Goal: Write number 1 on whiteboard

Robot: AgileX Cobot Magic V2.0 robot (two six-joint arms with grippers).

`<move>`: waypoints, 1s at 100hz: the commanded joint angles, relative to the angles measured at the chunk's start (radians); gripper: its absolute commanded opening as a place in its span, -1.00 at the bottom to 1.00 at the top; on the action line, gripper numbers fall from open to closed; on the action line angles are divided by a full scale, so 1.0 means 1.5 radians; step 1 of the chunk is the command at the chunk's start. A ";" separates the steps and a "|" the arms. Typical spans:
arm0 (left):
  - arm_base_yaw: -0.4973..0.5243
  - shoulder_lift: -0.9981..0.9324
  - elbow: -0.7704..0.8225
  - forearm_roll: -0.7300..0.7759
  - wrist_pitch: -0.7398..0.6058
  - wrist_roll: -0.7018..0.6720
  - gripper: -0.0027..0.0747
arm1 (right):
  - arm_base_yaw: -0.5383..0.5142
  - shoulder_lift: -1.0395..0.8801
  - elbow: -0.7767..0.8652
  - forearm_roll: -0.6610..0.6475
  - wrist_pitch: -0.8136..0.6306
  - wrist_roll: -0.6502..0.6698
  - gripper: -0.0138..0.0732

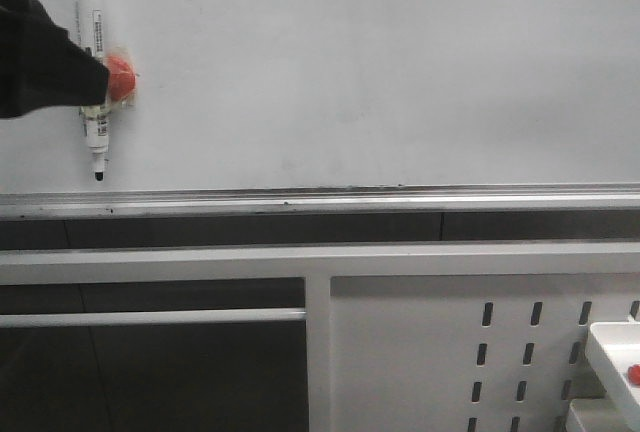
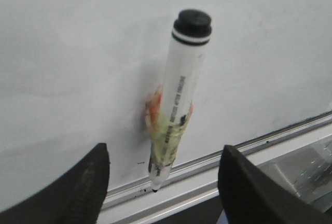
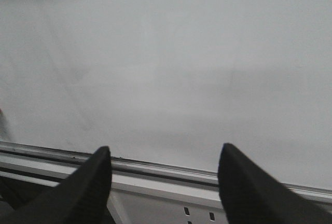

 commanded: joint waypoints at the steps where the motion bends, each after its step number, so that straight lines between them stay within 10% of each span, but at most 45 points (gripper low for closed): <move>1: -0.013 0.021 -0.022 -0.007 -0.048 -0.007 0.16 | 0.001 0.010 -0.023 -0.002 -0.042 -0.008 0.24; 52: -0.013 0.117 -0.022 0.170 -0.175 -0.336 0.16 | 0.001 0.010 -0.023 -0.002 -0.042 -0.008 0.24; 100: -0.013 0.155 -0.029 0.193 -0.245 -0.399 0.16 | 0.001 0.010 -0.023 -0.002 -0.042 -0.008 0.24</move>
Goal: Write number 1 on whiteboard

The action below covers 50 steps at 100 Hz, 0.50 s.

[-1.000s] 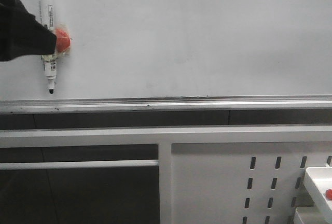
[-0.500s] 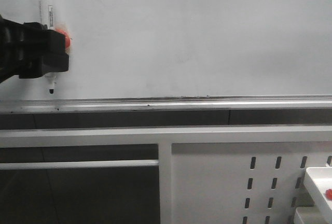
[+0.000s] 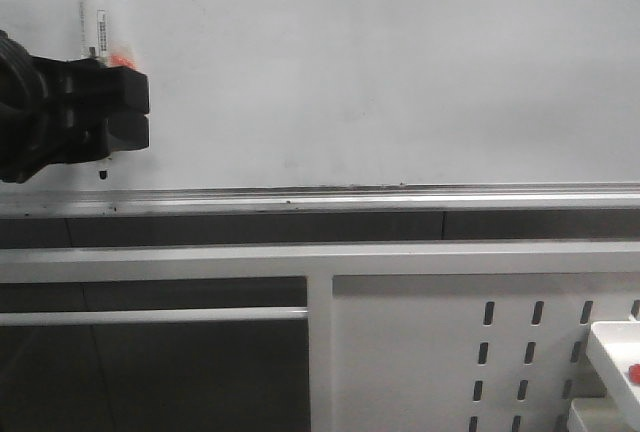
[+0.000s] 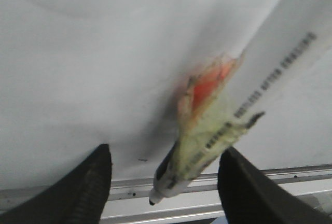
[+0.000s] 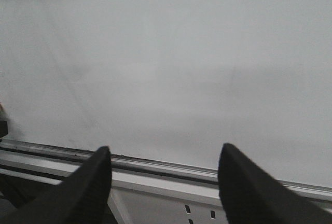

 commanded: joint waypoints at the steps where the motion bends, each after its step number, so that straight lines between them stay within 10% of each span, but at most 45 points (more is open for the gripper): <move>1: -0.002 -0.012 -0.027 0.028 -0.099 -0.008 0.16 | 0.001 0.010 -0.023 -0.002 -0.044 -0.008 0.24; 50: -0.059 -0.012 -0.027 0.107 -0.126 -0.008 0.16 | 0.001 0.010 -0.023 -0.002 -0.041 -0.008 0.24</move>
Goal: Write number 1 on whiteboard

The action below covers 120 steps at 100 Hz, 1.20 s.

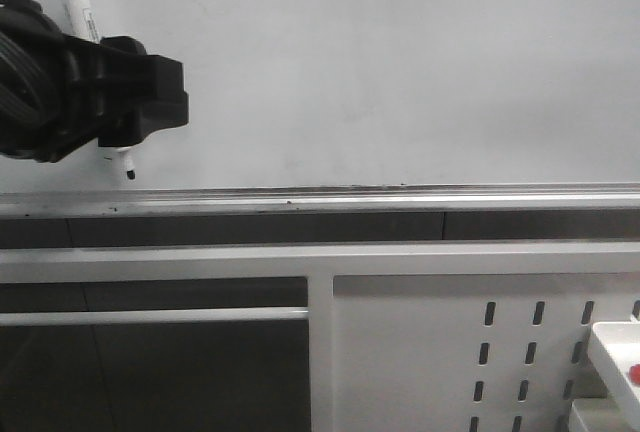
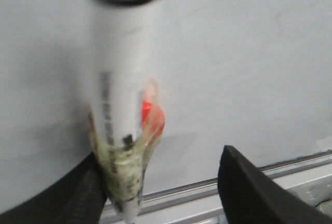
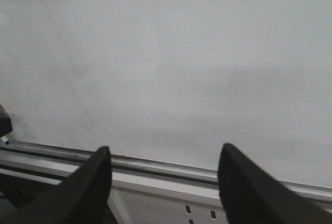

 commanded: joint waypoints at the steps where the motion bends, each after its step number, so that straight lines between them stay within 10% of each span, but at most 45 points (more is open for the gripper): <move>1: -0.009 -0.013 -0.024 0.023 -0.081 -0.001 0.16 | 0.001 0.010 -0.023 -0.002 -0.041 -0.008 0.24; 27: 0.002 -0.013 -0.024 -0.017 -0.130 -0.001 0.09 | 0.001 0.010 -0.023 -0.002 -0.040 -0.008 0.24; 51: 0.005 -0.013 -0.024 -0.022 -0.123 -0.001 -0.93 | 0.001 0.010 -0.023 -0.002 -0.039 -0.008 0.24; 61: 0.005 -0.013 -0.024 -0.004 -0.118 0.006 -0.98 | 0.001 0.010 -0.023 -0.002 -0.039 -0.008 0.24; 84: -0.010 -0.082 -0.030 0.317 -0.003 0.006 -0.98 | 0.058 0.010 -0.084 0.026 0.019 -0.091 0.24; 120: -0.097 -0.184 -0.141 0.609 0.389 0.006 -0.98 | 0.349 0.198 -0.201 0.078 0.061 -0.344 0.24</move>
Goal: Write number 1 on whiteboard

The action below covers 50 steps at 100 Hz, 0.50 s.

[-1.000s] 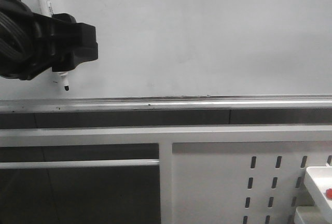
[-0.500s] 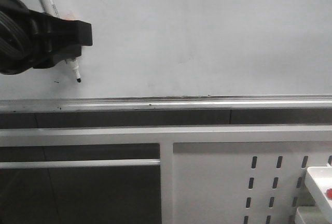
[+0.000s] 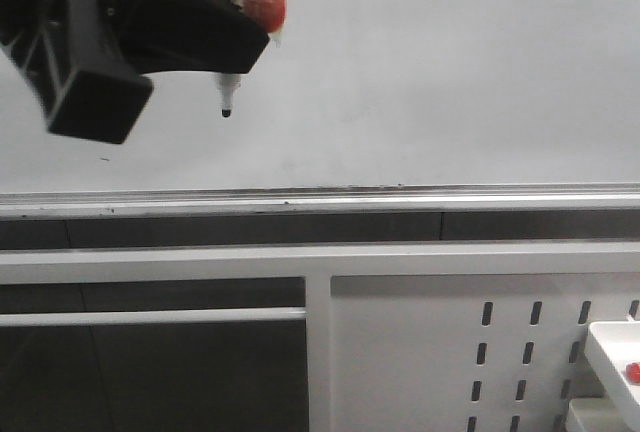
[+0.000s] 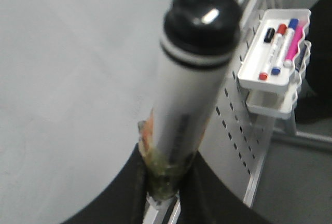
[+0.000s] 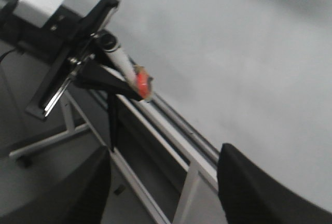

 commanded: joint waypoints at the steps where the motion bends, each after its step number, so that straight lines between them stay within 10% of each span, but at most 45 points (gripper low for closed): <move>1: -0.021 -0.026 -0.043 0.038 0.027 -0.002 -0.98 | 0.053 0.063 -0.036 -0.014 -0.060 -0.033 0.24; 50: -0.065 -0.048 -0.058 0.039 0.055 -0.002 -0.98 | 0.137 0.291 -0.149 -0.039 -0.203 -0.033 0.24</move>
